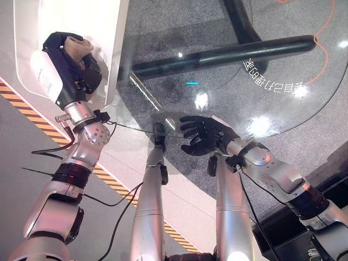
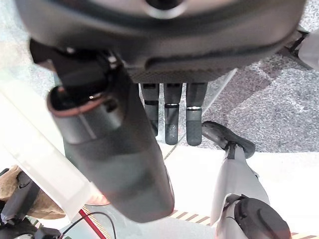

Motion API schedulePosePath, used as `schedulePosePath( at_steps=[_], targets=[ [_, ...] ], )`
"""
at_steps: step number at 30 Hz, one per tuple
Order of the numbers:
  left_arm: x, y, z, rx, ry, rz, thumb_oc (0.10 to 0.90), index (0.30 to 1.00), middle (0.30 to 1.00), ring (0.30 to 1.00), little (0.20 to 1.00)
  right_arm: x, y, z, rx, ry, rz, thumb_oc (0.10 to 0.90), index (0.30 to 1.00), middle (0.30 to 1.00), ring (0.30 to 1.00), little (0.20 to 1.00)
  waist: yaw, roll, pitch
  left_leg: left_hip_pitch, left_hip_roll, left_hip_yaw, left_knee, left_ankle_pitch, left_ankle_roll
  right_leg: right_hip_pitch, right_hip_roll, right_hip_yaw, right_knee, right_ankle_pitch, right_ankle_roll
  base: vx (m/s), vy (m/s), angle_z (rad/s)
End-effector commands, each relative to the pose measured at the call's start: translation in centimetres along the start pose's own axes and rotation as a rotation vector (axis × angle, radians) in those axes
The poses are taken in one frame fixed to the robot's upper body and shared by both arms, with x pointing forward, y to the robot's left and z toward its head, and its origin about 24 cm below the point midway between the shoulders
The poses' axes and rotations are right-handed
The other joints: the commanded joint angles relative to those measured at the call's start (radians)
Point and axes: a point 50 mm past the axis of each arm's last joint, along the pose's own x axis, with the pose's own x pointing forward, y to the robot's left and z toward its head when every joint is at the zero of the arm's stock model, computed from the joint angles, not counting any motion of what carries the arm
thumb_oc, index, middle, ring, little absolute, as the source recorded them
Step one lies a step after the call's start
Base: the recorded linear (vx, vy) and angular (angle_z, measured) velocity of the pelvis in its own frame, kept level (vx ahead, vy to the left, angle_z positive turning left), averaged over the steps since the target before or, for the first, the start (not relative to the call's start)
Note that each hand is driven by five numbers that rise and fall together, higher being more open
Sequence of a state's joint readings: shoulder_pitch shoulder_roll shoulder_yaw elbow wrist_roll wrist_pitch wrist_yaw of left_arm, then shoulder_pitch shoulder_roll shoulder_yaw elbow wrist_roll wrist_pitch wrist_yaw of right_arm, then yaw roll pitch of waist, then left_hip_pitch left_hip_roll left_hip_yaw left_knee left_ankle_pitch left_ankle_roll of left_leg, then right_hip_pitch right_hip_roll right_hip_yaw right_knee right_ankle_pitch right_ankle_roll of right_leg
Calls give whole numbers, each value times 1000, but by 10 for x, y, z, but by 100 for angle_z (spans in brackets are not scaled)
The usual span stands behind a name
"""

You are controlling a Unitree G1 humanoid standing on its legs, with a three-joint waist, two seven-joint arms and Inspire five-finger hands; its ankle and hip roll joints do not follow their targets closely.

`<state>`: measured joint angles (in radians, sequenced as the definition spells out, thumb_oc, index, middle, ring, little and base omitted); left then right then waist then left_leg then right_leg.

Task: Wipe the table with a cloth and put it in the basket.

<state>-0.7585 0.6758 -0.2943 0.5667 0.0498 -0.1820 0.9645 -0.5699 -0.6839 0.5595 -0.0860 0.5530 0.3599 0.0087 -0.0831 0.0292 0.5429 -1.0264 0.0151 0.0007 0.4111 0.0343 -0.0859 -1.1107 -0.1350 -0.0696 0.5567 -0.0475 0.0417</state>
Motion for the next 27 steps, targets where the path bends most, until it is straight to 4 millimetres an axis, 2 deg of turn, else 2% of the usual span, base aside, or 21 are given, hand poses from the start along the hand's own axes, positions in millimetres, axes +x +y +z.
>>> schedulePosePath(
  at_steps=[1, 2, 3, 4, 5, 7, 8, 9, 10, 11, 12, 14, 15, 16, 17, 18, 20, 21, 23, 24, 27],
  targets=[
    [29, 22, 11, -92, -21, 117, 100, 300, 300, 300, 200, -2, 20, -35, 52, 136, 48, 800, 900, 900, 900, 900, 8, -11, -23, -47, -75, 126, 52, -46, 49, 14, 105, 13, -115, 54, 21, 0, 0, 0],
    [30, 20, 11, -91, -11, 99, 100, 300, 300, 300, 200, -1, 20, -36, 56, 138, 47, 800, 900, 900, 900, 900, 9, -12, -23, -44, -75, 124, 55, -52, 47, 18, 106, 11, -111, 47, 21, 0, 0, 0],
    [35, 20, 14, -103, -7, 96, 100, 300, 300, 300, 200, 1, 17, -30, 47, 121, 37, 800, 900, 900, 900, 900, 7, -14, -23, -78, -76, 132, 46, -19, 52, -12, 103, 7, -124, 77, 16, 0, 0, 0],
    [33, 15, 10, -98, 25, 67, 100, 300, 300, 300, 200, 2, 19, -33, 54, 128, 39, 800, 900, 900, 900, 900, 7, -16, -23, -59, -78, 123, 53, -40, 47, 6, 108, 9, -114, 56, 20, -62, -13, 0],
    [37, 14, 12, -115, 51, 60, 100, 300, 300, 300, 200, 4, 16, -28, 45, 115, 30, 800, 900, 900, 900, 900, 5, -18, -23, -88, -80, 130, 47, -15, 52, -22, 106, 7, -122, 80, 16, 0, 0, 0],
    [34, 9, 4, -142, 125, 22, 114, 312, 312, 312, 214, 6, 17, -31, 56, 123, 30, 800, 900, 900, 900, 900, 4, -21, -23, -63, -81, 120, 58, -46, 46, 1, 111, 10, -110, 52, 22, 0, 0, 0],
    [39, 8, 8, -172, 133, 31, 232, 413, 413, 413, 332, 8, 14, -25, 47, 105, 17, 800, 900, 900, 900, 900, 1, -24, -23, -99, -82, 129, 51, -15, 52, -32, 107, 7, -122, 83, 17, -8, -34, -1],
    [35, 6, 4, -193, 165, 20, 355, 519, 519, 519, 455, 9, 15, -28, 57, 112, 17, 800, 900, 900, 900, 900, 1, -27, -23, -79, -83, 120, 60, -39, 47, -12, 110, 10, -113, 62, 22, -6, -33, 0],
    [34, 4, 3, -202, 177, 10, 388, 547, 547, 547, 488, 10, 16, -29, 62, 114, 16, 800, 900, 900, 900, 900, 1, -28, -23, -72, -83, 119, 62, -46, 46, -7, 111, 10, -110, 55, 23, 0, 0, 0],
    [39, 3, 7, -218, 172, 11, 443, 594, 594, 594, 543, 13, 12, -23, 54, 96, 6, 800, 900, 900, 900, 900, -2, -29, -23, -107, -84, 128, 52, -13, 51, -38, 108, 7, -124, 86, 18, 0, 0, 0],
    [36, 1, 3, -210, 184, -7, 542, 679, 679, 679, 642, 12, 14, -27, 62, 106, 9, 800, 900, 900, 900, 900, -1, -29, -23, -85, -84, 120, 60, -35, 45, -16, 111, 11, -116, 64, 22, -53, -12, 0],
    [39, 0, 6, -224, 181, -16, 729, 839, 839, 839, 829, 14, 11, -22, 55, 93, 3, 800, 900, 900, 900, 900, -5, -30, -23, -110, -84, 128, 52, -9, 48, -38, 109, 8, -128, 88, 17, 0, 0, 0],
    [35, -2, 2, -211, 194, -34, 729, 839, 839, 839, 829, 13, 14, -28, 63, 108, 11, 800, 900, 900, 900, 900, -4, -30, -23, -79, -83, 120, 61, -40, 41, -9, 112, 11, -116, 58, 22, 0, 0, 0],
    [40, -2, 7, -218, 179, -30, 800, 900, 900, 900, 900, 14, 11, -24, 51, 91, 6, 800, 900, 900, 900, 900, -8, -31, -23, -112, -85, 129, 52, -9, 48, -41, 109, 11, -128, 90, 18, 42, 9, 3],
    [36, -3, 3, -213, 189, -40, 800, 900, 900, 900, 900, 12, 13, -28, 58, 101, 11, 800, 900, 900, 900, 900, -7, -31, -23, -87, -85, 120, 58, -33, 43, -18, 111, 15, -121, 69, 22, -34, -7, 3],
    [41, -1, 7, -226, 181, -32, 800, 900, 900, 900, 900, 12, 10, -24, 49, 86, 7, 800, 900, 900, 900, 900, -10, -32, -23, -105, -88, 127, 47, -8, 50, -35, 109, 14, -138, 95, 19, 0, 0, 0],
    [41, -1, 8, -228, 180, -25, 800, 900, 900, 900, 900, 12, 11, -24, 48, 82, 4, 800, 900, 900, 900, 900, -9, -34, -23, -101, -89, 128, 46, -8, 50, -29, 110, 13, -143, 94, 19, -3, -24, 0],
    [37, -2, 4, -220, 193, -35, 800, 900, 900, 900, 900, 11, 14, -29, 58, 96, 9, 800, 900, 900, 900, 900, -7, -34, -23, -68, -88, 118, 54, -39, 44, 3, 113, 15, -132, 65, 24, 0, 0, 0],
    [41, -1, 8, -226, 177, -18, 800, 900, 900, 900, 900, 13, 11, -23, 50, 77, -2, 800, 900, 900, 900, 900, -9, -33, -23, -94, -87, 127, 43, -7, 49, -20, 109, 10, -144, 92, 18, 0, 0, 0],
    [37, -2, 5, -215, 187, -26, 800, 900, 900, 900, 900, 12, 14, -27, 56, 89, 3, 800, 900, 900, 900, 900, -8, -32, -23, -69, -88, 119, 50, -31, 44, 4, 111, 13, -135, 69, 22, -51, -12, 0],
    [38, -1, 6, -194, 175, -24, 800, 900, 900, 900, 900, 11, 15, -25, 47, 77, 3, 800, 900, 900, 900, 900, -8, -30, -23, -83, -88, 127, 42, -9, 50, -10, 105, 10, -147, 92, 19, -11, -8, 0]
  ],
)
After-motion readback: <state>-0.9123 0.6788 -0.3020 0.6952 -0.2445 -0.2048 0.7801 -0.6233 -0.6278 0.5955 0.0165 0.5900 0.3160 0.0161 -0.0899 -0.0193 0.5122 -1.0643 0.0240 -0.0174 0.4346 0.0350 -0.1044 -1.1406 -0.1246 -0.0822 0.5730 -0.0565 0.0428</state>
